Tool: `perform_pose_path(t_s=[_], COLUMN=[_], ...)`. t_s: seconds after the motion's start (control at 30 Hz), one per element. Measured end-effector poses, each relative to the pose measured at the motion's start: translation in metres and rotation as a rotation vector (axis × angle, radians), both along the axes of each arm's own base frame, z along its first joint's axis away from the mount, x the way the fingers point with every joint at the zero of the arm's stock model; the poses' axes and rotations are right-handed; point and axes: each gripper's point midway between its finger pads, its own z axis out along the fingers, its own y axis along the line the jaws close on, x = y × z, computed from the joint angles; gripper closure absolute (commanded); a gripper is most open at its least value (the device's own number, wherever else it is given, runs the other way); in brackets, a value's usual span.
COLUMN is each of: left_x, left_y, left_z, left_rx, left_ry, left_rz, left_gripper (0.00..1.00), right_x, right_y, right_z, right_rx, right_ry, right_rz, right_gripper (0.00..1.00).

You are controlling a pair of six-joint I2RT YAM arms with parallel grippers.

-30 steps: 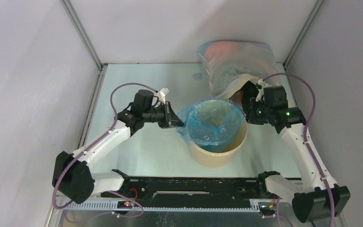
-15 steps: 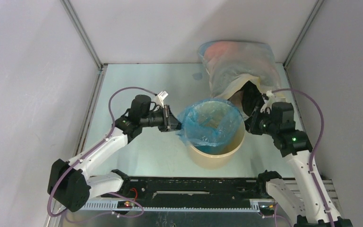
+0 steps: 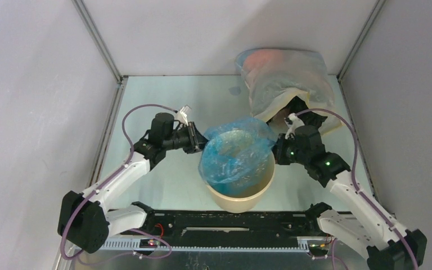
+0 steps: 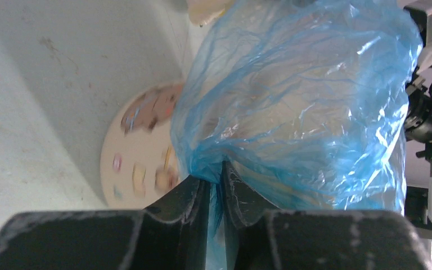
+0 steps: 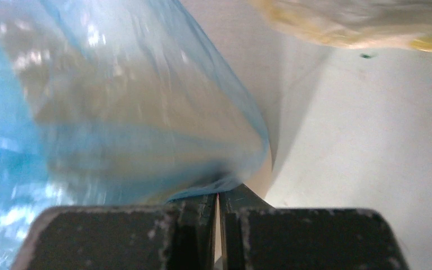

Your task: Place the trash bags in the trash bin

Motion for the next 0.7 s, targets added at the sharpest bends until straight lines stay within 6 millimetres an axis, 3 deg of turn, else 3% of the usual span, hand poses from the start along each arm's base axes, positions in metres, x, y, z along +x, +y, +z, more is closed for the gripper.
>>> perform_pose_path(t_s=[0.1,0.23,0.4,0.6,0.7], left_x=[0.006,0.01,0.0,-0.015,-0.023], left_y=[0.006,0.015,0.029,0.048,0.058], left_z=[0.002,-0.001,0.004,0.023,0.031], left_rx=[-0.007,0.012,0.054,0.099,0.128], left_ry=[-0.005,0.001,-0.03,-0.104,-0.132], left_rz=[0.02,0.04,0.063,0.111,0.14], left_gripper=[0.67,0.5,0.32,0.19,0.08], right_x=[0.009,0.021,0.022,0.003,-0.01], right_y=[0.019,0.021,0.003,-0.026,-0.033], right_z=[0.001,-0.004,0.006,0.04,0.047], right_rx=[0.028,0.011,-0.034,-0.055,-0.055], right_ry=[-0.011,-0.012,-0.069,-0.198,-0.214], right_rz=[0.025,0.004,-0.045,-0.093,-0.097], right_gripper=[0.87,0.71,0.43,0.23,0.15])
